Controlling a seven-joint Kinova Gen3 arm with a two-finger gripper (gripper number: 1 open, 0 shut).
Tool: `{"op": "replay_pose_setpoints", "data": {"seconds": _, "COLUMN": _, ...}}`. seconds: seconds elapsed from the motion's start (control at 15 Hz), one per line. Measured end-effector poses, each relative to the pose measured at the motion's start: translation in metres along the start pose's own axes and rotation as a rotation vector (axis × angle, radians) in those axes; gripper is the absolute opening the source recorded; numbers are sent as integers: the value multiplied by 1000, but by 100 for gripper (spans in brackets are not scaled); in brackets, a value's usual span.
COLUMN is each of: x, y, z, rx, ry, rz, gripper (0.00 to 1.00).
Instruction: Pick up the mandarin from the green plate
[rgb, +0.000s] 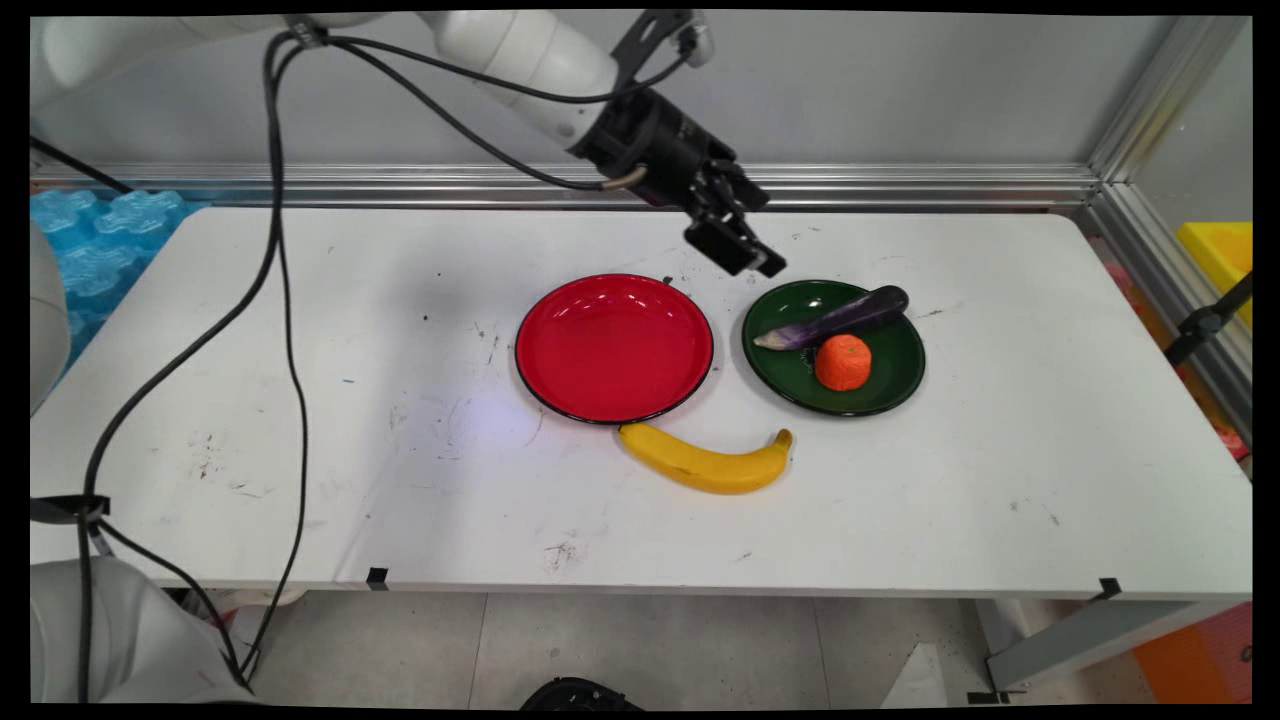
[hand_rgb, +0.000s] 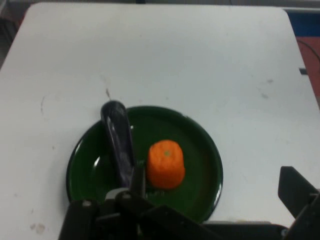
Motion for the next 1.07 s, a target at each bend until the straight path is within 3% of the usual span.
{"op": "replay_pose_setpoints", "data": {"seconds": 0.33, "x": 14, "y": 11, "z": 39, "rx": 23, "ry": 18, "rz": 5, "gripper": 100}}
{"op": "replay_pose_setpoints", "data": {"seconds": 0.67, "x": 9, "y": 18, "z": 89, "rx": 48, "ry": -17, "rz": 12, "gripper": 100}}
{"op": "replay_pose_setpoints", "data": {"seconds": 1.07, "x": -5, "y": 10, "z": 140, "rx": 85, "ry": -60, "rz": -5, "gripper": 100}}
